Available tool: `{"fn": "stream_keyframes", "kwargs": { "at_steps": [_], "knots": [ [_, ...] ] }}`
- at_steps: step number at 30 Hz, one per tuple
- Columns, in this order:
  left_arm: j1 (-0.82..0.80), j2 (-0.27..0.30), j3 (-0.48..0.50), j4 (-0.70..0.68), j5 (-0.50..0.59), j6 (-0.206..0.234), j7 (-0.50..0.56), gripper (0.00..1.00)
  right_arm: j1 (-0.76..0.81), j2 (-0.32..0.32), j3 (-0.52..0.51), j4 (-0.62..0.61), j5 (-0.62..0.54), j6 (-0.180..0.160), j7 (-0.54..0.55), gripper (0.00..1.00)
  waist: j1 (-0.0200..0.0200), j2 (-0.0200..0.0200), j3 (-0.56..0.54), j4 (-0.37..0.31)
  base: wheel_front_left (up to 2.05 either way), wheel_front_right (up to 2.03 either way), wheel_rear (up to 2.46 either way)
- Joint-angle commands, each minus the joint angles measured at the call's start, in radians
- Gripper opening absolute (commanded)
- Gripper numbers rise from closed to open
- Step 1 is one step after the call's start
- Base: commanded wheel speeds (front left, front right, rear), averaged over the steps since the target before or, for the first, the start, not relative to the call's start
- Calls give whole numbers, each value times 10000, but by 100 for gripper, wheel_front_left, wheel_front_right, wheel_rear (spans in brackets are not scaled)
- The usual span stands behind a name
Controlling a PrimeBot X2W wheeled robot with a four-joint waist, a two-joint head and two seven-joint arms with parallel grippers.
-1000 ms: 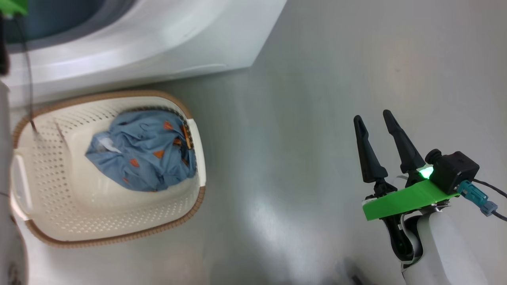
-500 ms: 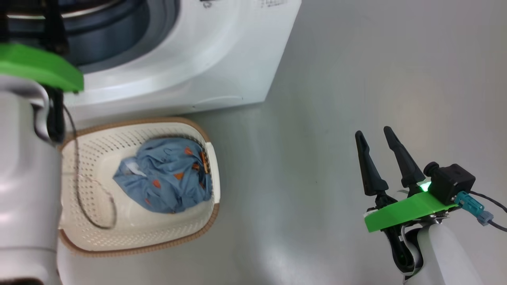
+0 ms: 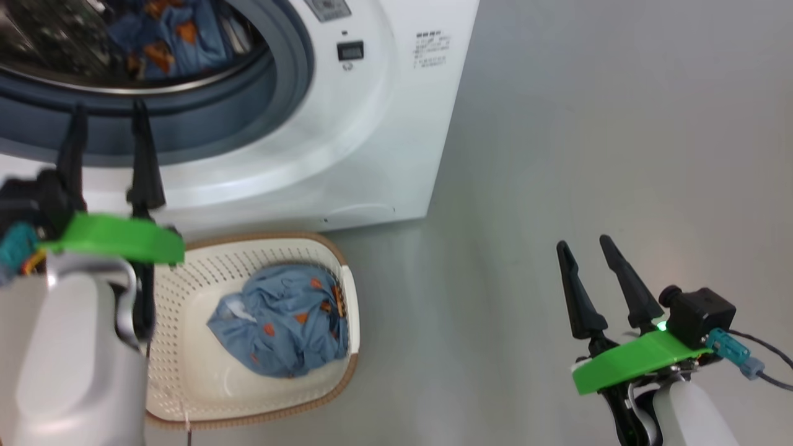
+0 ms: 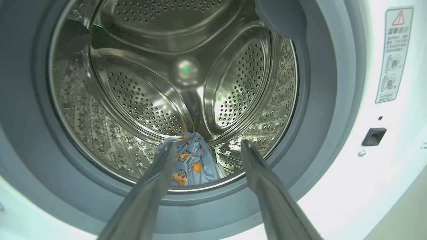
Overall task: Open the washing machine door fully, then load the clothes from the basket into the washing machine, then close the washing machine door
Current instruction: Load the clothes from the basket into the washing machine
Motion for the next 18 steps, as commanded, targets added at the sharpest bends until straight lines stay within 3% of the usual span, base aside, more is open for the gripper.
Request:
{"fn": "stream_keyframes", "kwargs": {
  "at_steps": [1,18],
  "knots": [
    [391,299,324,-515,110,112,-51,100,218,34,225,-190,-98,16,-74,100,0,0,-544,108,0,0,0],
    [4558,-193,973,-3894,847,691,-51,100,1078,34,-23,-268,-292,16,-74,100,0,0,-2088,351,0,0,0]
  ]
}}
